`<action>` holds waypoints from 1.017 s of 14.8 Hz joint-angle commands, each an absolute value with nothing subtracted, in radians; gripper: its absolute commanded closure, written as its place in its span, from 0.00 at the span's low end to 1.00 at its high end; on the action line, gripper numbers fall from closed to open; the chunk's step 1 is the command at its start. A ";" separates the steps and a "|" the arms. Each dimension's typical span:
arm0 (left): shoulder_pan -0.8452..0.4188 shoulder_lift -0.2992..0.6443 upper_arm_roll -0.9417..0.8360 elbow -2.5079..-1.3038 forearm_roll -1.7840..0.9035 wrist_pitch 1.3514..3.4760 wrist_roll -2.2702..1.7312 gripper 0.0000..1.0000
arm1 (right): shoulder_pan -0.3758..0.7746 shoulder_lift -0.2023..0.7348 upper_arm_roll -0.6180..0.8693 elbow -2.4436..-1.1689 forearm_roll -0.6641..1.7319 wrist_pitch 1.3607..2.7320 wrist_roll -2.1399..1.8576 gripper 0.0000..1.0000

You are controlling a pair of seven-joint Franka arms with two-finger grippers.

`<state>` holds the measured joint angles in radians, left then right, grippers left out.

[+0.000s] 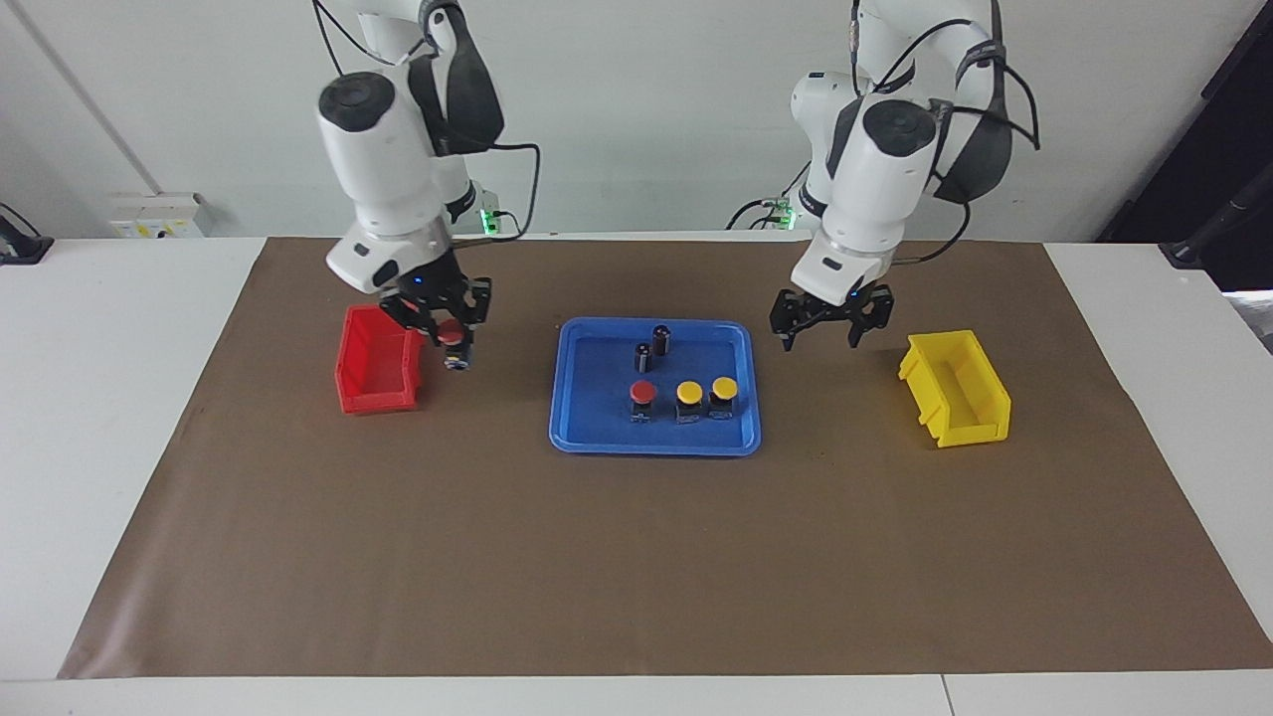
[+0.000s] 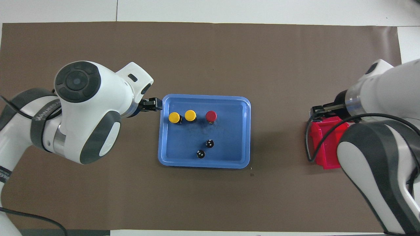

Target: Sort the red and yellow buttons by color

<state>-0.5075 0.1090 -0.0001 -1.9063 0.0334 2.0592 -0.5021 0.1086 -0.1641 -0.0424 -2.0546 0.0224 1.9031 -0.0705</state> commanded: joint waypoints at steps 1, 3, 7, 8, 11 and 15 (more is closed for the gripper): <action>-0.541 0.136 0.018 -1.928 -0.020 2.127 -0.534 0.19 | 0.003 -0.247 -0.029 -2.189 0.041 1.936 -0.205 0.78; -0.563 0.158 0.018 -1.948 -0.031 2.178 -0.543 0.21 | -0.024 -0.273 -0.029 -2.238 0.043 1.942 -0.219 0.78; -0.583 0.186 0.018 -1.957 -0.031 2.224 -0.564 0.23 | -0.029 -0.299 -0.035 -2.341 0.043 2.019 -0.230 0.78; -0.586 0.189 0.018 -1.960 -0.032 2.227 -0.571 0.23 | -0.044 -0.298 -0.035 -2.365 0.043 2.037 -0.238 0.78; -0.606 0.190 0.018 -2.000 -0.031 2.272 -0.594 0.23 | -0.084 -0.267 -0.035 -2.413 0.044 2.103 -0.268 0.78; -0.614 0.202 0.018 -2.008 -0.032 2.276 -0.597 0.23 | -0.075 -0.255 -0.035 -2.474 0.044 2.198 -0.258 0.78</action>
<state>-0.5957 0.2012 0.0015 -1.9889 -0.0173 2.2474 -0.5867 -0.0694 -0.2457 -0.0437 -2.4445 0.0246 2.1663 -0.2409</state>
